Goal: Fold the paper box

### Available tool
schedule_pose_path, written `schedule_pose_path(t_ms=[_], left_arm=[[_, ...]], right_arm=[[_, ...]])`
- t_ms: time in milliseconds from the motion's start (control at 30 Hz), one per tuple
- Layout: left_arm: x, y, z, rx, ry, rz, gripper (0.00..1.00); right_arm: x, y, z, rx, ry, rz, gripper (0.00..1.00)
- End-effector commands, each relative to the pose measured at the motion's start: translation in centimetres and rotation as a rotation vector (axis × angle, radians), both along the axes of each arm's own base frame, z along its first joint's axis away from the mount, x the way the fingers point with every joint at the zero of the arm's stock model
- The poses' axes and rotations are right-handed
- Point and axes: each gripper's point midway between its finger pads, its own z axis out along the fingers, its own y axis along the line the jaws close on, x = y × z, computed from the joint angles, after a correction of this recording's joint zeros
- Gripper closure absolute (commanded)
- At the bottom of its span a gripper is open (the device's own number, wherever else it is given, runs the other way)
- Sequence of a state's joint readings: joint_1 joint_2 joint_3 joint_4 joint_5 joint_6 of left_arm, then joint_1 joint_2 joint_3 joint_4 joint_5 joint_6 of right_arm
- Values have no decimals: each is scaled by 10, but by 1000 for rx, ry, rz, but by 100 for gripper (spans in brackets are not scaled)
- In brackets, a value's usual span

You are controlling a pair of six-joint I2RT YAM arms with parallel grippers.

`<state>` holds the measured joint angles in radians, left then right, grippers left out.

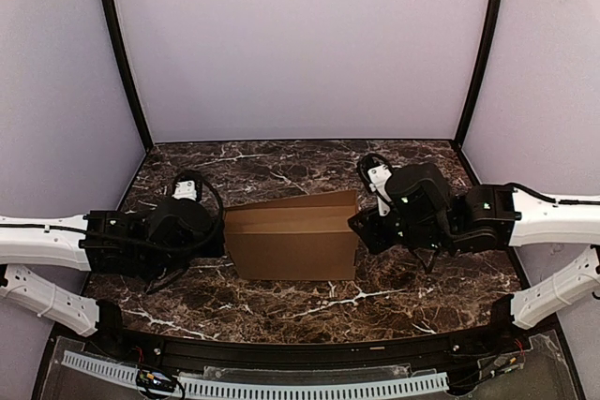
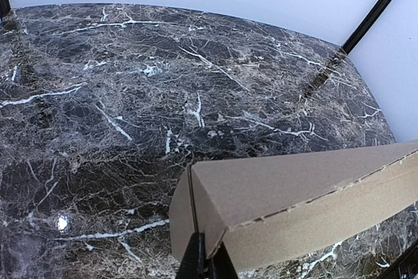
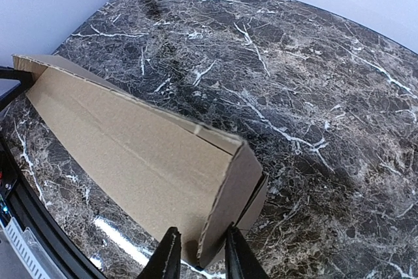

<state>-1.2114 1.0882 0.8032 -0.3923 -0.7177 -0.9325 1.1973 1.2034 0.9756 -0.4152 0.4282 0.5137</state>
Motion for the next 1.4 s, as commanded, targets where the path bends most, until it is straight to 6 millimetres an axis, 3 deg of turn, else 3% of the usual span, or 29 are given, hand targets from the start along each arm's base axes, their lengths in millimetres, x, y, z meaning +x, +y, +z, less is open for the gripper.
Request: schedule_pose_path(t_ms=[0,167,367,767,1033,1367], left_arm=[[-14,8,-37,113,107,-32,99],[-14,6,-38,113,108,-39,99],[-15,4,-37,113,106,-46,99],[-15,2,-39,116,107,-50,99],[-15,1,-39,124,104,-50,99],[-14,1,-37,126,96,-51,99]], right_arm=[[-3,-3,3,12,-5,-16,80],[0,-2,3,-2,-17,-22,85],[0,5,-2,-10,-5,-8,100],[-1,17,2,23,1,24,99],[3,16,16,34,-33,8,78],[5,7,28,36,-55,-18,80]])
